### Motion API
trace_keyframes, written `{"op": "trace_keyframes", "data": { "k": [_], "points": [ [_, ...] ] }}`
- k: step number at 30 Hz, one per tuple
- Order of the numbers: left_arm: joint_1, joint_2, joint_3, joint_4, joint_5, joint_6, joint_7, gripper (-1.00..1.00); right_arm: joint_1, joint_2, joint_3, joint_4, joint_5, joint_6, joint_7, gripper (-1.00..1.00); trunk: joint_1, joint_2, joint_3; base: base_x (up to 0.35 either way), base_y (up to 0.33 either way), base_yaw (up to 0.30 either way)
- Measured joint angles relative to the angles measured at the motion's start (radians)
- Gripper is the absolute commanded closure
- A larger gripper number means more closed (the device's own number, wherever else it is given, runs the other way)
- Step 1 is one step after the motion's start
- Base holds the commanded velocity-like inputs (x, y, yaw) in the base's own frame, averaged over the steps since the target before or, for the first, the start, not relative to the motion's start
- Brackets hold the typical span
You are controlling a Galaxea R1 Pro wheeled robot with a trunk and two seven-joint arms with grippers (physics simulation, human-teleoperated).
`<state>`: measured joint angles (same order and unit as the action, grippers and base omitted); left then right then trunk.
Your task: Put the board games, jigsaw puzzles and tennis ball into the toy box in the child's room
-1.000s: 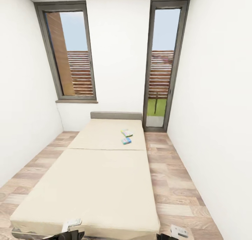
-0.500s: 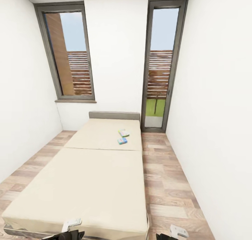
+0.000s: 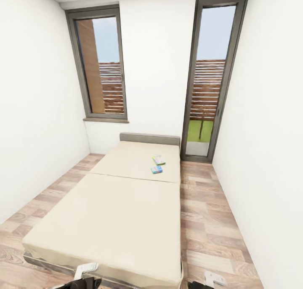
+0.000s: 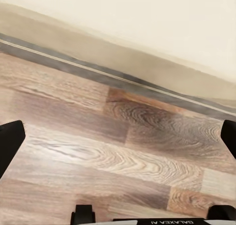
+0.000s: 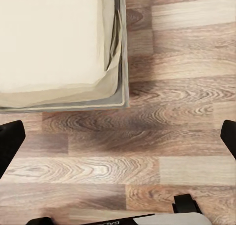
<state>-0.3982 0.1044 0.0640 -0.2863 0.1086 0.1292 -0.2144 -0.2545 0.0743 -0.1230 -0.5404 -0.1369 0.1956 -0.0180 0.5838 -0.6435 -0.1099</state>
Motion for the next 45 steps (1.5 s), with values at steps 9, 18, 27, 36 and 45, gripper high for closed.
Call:
{"op": "trace_keyframes", "data": {
  "k": [9, 18, 27, 36, 45],
  "points": [
    [0.0, -0.001, 0.0, 0.001, 0.002, -0.001, -0.001, -1.0, 0.0, -0.003, 0.0, 0.0, -0.001, 0.0, 0.0, -1.0, -0.019, 0.035, 0.016, 0.0, -0.019, 0.234],
    [0.0, -0.001, 0.0, 0.001, 0.002, 0.0, -0.001, -1.0, 0.0, -0.003, 0.0, 0.0, -0.001, 0.0, 0.001, -1.0, -0.054, 0.098, 0.043, 0.0, -0.003, 0.046],
    [0.0, -0.001, 0.0, 0.001, 0.001, 0.0, -0.001, -1.0, 0.0, -0.001, 0.0, 0.0, 0.0, 0.0, 0.0, -1.0, -0.088, 0.161, 0.061, 0.0, 0.0, 0.006],
    [0.0, -0.002, 0.0, 0.001, 0.0, 0.0, 0.0, -1.0, 0.0, -0.003, 0.001, 0.0, 0.0, 0.001, 0.0, -1.0, -0.123, 0.224, 0.076, 0.0, 0.0, 0.001],
    [0.0, -0.003, 0.0, 0.001, 0.0, 0.0, 0.001, -1.0, 0.0, -0.002, 0.002, 0.0, -0.001, 0.002, 0.0, -1.0, -0.134, 0.246, 0.071, 0.0, 0.0, 0.005]
  ]
}}
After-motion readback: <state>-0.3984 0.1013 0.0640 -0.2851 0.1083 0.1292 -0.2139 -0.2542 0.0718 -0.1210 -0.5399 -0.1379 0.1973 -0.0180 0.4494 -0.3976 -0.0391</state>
